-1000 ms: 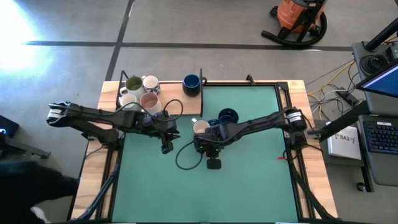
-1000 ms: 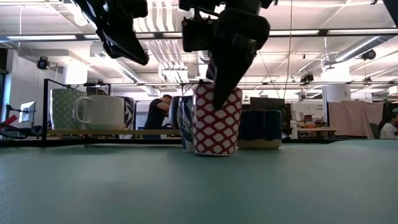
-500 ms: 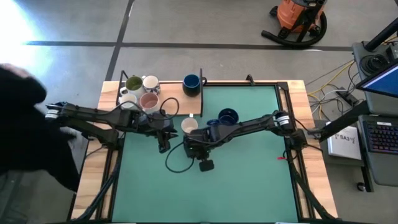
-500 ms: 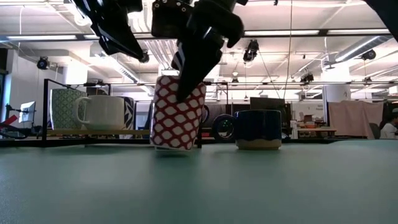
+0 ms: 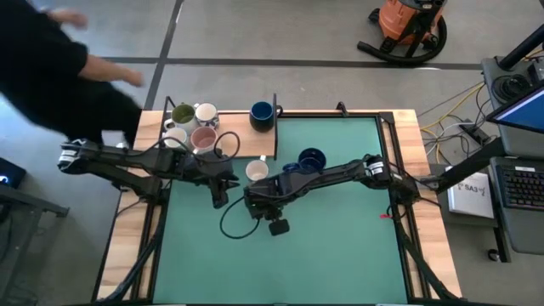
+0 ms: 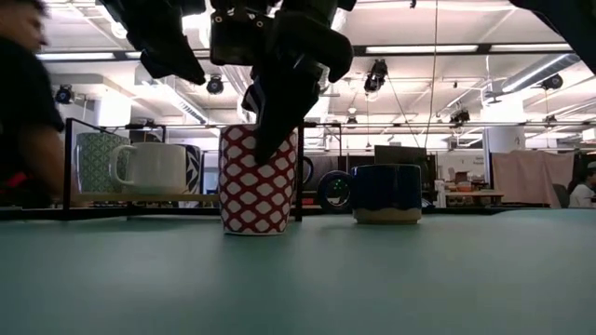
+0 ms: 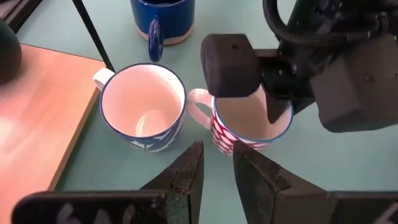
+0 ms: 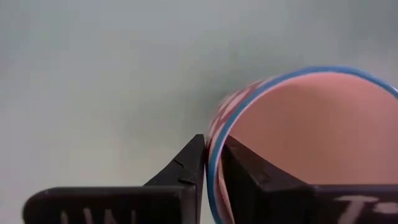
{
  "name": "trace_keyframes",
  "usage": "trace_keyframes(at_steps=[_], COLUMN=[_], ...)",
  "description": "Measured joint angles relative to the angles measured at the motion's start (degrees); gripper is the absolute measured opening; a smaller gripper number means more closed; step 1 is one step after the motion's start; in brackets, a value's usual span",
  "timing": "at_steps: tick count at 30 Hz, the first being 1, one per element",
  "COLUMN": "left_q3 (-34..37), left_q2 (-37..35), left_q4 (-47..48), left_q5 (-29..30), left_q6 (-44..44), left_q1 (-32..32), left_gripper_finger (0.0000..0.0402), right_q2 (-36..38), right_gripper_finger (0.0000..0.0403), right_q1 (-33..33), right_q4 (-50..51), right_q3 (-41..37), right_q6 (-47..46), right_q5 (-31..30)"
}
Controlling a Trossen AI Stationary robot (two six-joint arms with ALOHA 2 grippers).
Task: Place coffee mugs
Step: Put the red patterned mug on the shelf
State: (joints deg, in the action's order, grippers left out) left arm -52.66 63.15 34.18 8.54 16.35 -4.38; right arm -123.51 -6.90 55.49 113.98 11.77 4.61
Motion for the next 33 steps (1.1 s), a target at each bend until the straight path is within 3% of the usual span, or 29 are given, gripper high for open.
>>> trace_keyframes(at_steps=[10,17,26,33], left_q3=[0.09,1.39,3.61,3.96], left_q2=[0.14,0.31,0.21,1.44], left_q4=[0.49,0.55,-2.74,-7.61], left_q5=[-0.02,0.0,1.43,-4.38], left_q6=[0.77,2.73,5.63,-5.59], left_q1=[-0.21,-2.38,-4.74,-8.79], left_gripper_finger=[0.0068,0.0068,0.0068,0.0068], right_q2=[3.31,7.29,22.32,36.65], right_gripper_finger=[0.0104,0.0124,0.0125,0.0124], right_q1=[-0.19,-0.35,-0.34,-1.16], right_q4=[5.75,7.34,-7.45,-15.67], right_q3=[-0.67,-4.12,-21.8,-38.01], right_q6=[-3.44,-4.38,-10.8,-20.53], right_q5=[-0.1,-0.12,-0.74,-12.18])
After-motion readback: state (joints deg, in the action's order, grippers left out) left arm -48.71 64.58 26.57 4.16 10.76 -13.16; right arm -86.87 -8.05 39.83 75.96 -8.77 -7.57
